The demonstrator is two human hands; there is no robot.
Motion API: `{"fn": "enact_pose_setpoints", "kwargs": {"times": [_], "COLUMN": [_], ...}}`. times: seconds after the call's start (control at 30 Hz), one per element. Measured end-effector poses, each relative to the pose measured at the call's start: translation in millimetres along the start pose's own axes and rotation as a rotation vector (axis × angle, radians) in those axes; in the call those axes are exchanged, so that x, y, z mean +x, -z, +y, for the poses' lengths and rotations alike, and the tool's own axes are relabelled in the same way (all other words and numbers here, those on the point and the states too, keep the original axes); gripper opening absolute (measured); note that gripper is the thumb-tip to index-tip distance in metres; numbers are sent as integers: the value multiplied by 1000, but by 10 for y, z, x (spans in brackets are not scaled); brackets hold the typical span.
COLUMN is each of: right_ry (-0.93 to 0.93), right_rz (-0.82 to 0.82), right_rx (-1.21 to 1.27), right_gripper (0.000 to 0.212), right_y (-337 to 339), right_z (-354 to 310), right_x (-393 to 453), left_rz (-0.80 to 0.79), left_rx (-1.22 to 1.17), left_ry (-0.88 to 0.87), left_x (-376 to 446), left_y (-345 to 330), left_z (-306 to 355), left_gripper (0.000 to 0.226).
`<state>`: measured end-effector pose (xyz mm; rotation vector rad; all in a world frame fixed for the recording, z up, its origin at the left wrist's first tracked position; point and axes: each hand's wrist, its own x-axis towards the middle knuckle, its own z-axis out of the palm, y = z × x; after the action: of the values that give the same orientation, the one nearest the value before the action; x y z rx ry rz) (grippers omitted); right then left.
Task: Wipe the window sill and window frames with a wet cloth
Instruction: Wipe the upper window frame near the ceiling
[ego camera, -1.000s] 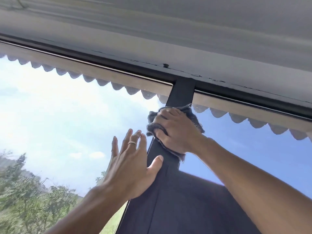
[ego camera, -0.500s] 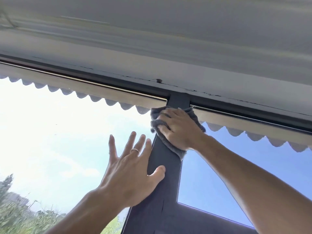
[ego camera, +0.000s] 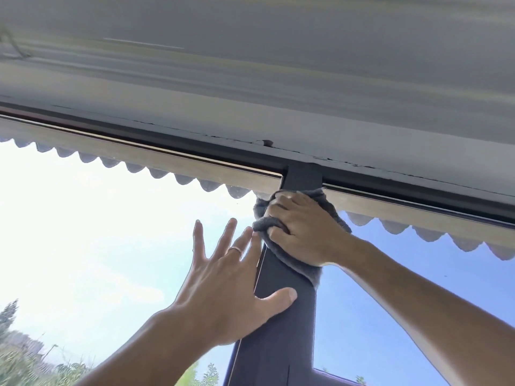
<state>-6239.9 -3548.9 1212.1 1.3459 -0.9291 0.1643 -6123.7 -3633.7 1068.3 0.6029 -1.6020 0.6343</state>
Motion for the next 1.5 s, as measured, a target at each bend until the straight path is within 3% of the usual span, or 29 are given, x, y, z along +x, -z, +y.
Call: {"fn": "enact_pose_setpoints", "kwargs": {"times": [0.07,0.2,0.4,0.53,0.67,0.87,1.03,1.2,1.37,1.5], "right_ry": [-18,-339,-287,-552,-518,-709,-636,-837,-758,-804], "right_rz": [5,-7,-1,3,44,15,96,171,117,113], "right_rx": [-13,-34,-45,-39,4,49,161,248,239,235], "right_gripper": [59,45,49,62,60,63,61,57,57,59], "right_y": [27,68,2,54,-55,70,-50,73,-15,82], "right_z": [78,225,150,344,261,425,165,283,100,257], "right_x": [78,541,354,712,484,741,335,581,74,274], "left_rz": [-75,-148,-145,-141,-138,-136,-148,-151,-127,-92], "left_rx": [-56,-73,-68,-69,-93,-106,-118,-105,-142,-125], "left_ry": [-37,-70,-74,-63,-64,-36,-9,14,30,54], "left_x": [89,185,164,186,166,181,146,163,127,118], "left_y": [-5,-11,-36,-65,-84,-58,-41,-21,-29,-4], "left_z": [-58,-140,-151,-159,-172,-152,-151,-142,-125,-114], "left_gripper": [114,122,123,124,121,122,121,124,124,128]}}
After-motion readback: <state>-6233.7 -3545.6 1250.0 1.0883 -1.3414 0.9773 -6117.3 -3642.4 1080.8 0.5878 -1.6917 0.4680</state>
